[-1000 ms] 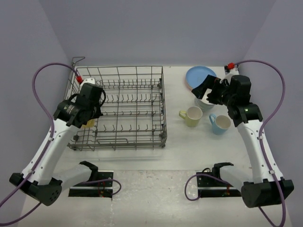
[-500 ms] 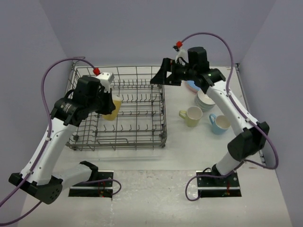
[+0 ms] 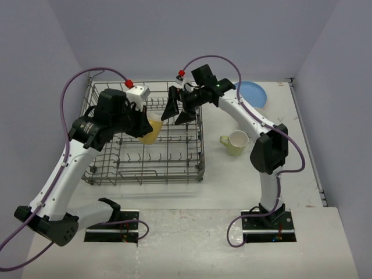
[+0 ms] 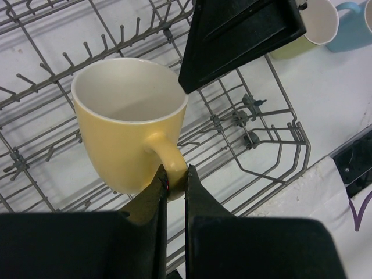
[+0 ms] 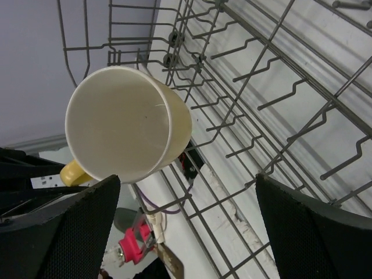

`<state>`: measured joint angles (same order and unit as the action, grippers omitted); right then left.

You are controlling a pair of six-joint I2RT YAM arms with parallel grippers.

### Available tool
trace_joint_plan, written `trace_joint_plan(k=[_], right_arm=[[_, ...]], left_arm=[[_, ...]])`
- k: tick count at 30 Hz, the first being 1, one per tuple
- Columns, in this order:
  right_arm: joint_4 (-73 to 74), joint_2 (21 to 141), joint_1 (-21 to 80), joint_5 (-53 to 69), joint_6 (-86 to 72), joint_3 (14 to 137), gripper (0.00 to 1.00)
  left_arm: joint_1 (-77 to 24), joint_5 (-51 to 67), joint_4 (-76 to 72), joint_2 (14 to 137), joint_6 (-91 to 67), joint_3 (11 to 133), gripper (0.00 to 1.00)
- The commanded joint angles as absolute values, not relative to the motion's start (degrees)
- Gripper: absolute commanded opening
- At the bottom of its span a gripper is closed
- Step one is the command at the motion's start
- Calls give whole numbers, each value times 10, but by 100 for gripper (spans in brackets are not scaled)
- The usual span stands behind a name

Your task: Unload the mixed dishes from the dish rack

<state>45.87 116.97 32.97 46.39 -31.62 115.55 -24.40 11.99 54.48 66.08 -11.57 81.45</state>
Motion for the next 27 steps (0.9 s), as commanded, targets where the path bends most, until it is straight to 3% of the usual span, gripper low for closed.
trace_joint_plan(k=[1,7,12,15,16,20,21,22,23,25,26,27], right_arm=[[472,1173,337,497,-333,1184,99],[449,1196,341,515,-369,1185,98],[456,1206,346,515,-367,1186,83],[463,1214,352,521,-365,1185,62],[462,1214,352,522,-364,1185,45],[465,1210,352,514,-358,1187,22],[467,1205,352,511,-356,1187,8],[467,1203,352,506,-354,1187,8],[467,1200,351,502,-354,1186,0],[466,1191,349,490,-347,1189,0],[465,1185,347,473,-339,1191,0],[463,1168,345,458,-333,1191,0]], left_arm=[[-246,157,472,653,-93,820,0],[-246,176,465,657,-91,812,0],[-249,182,442,664,-90,809,0],[-254,184,430,675,-89,809,0],[-257,182,426,680,-86,805,0],[-266,178,401,685,-80,794,0],[-269,179,400,685,-77,792,0],[-271,178,398,685,-76,792,0],[-272,178,397,685,-76,794,0],[-272,186,396,685,-72,795,0],[-272,189,397,685,-71,799,5],[-272,193,398,684,-71,800,20]])
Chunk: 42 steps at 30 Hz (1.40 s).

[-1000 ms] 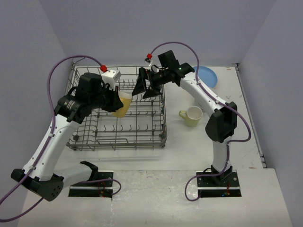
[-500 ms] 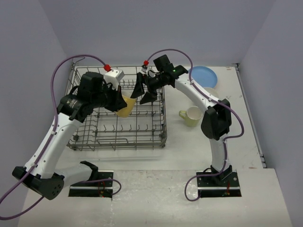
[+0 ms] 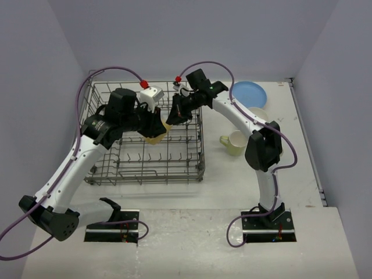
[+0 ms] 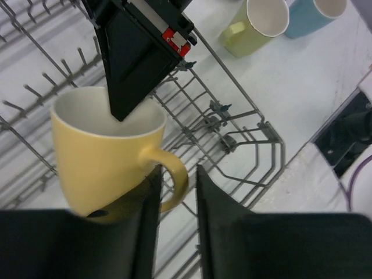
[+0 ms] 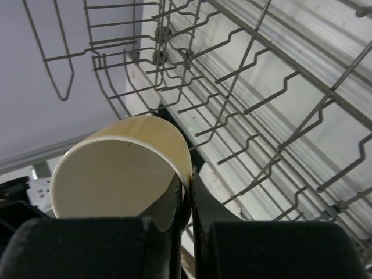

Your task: Unload the mixed dishes from the dish rack

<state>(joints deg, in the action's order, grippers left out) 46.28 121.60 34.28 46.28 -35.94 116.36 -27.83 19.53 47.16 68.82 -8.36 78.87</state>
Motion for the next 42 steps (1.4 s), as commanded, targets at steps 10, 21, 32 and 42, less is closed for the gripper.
trace_joint_plan(k=[10,21,32,42], right_arm=[[367,986,320,230,-287,1060,0],[390,660,277,14,-253,801,0],[559,484,237,-124,-357,585,0],[449,506,236,-163,-401,423,0]], left_arm=[[-272,199,355,642,-98,796,100],[-272,44,280,679,-197,764,100],[-272,38,228,711,-200,735,100],[-272,40,232,713,-197,720,100]])
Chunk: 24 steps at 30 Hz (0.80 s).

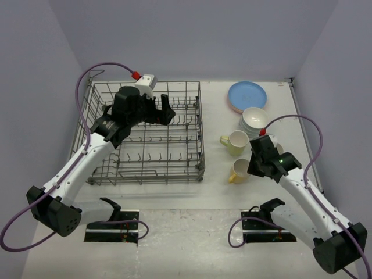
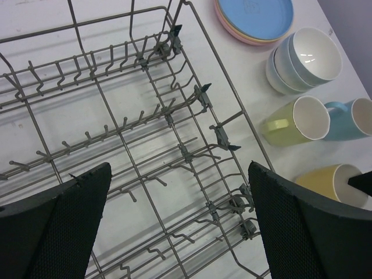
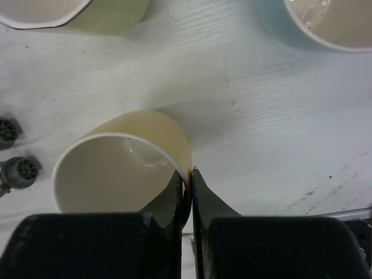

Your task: Unload the mixed dishes from the dish rack

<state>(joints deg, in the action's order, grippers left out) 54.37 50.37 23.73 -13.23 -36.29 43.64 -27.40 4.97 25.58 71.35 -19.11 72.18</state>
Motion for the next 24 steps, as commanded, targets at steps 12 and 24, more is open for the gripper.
trace_joint_plan(k=[12,24], right_arm=[[438,509,236,-181,-446,405,40],[487,438,236,-284,-417,586,99]], left_arm=[[-272,24,243,700,-205,709,100],[-272,-71,256,643,-208,697,100]])
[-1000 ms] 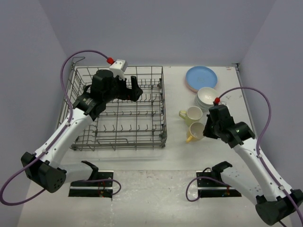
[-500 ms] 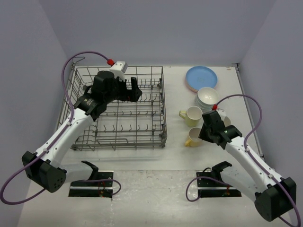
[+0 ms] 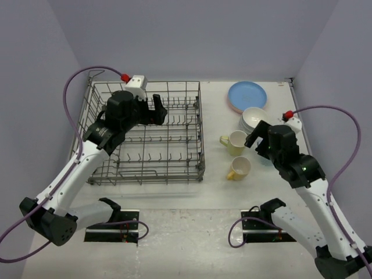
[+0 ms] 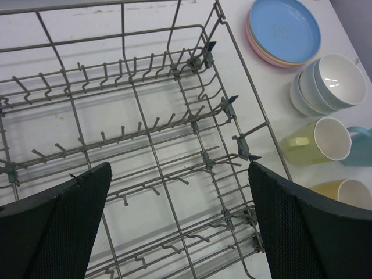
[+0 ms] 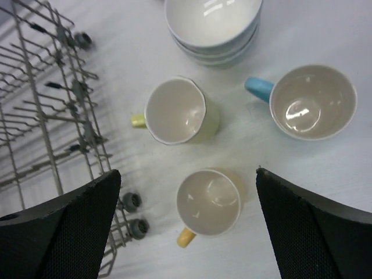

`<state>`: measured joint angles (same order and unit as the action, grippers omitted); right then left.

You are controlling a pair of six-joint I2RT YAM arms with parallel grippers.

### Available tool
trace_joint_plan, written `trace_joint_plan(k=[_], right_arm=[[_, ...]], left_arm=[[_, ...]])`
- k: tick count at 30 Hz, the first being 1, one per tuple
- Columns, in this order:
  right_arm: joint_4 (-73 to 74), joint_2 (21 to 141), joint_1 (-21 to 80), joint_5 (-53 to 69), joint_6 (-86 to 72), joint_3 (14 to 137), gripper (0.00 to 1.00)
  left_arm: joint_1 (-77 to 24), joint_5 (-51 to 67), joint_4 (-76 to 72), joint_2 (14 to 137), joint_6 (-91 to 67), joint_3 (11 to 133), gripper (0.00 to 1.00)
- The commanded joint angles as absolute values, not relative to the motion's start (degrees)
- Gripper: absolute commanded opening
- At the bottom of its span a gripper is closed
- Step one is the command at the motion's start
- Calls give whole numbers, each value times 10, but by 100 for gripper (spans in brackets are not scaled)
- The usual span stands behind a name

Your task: Unload the mixed dishes from the dish rack

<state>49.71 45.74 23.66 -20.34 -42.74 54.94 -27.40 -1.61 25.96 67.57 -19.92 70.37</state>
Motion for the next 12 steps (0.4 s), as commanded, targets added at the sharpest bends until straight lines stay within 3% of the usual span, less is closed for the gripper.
trace_joint_plan(k=[1,6,12], right_arm=[[472,433,236,-298,-413,593,99],[369,368,236,-304,-389,567,99],[355,341,235,-293,-373,555,99]], left_arm=[[-272,-83,254,637,-209,692,100],[-272,-100,240,609,-213,657,100],[-271,-121,236,613,-202,663,100]])
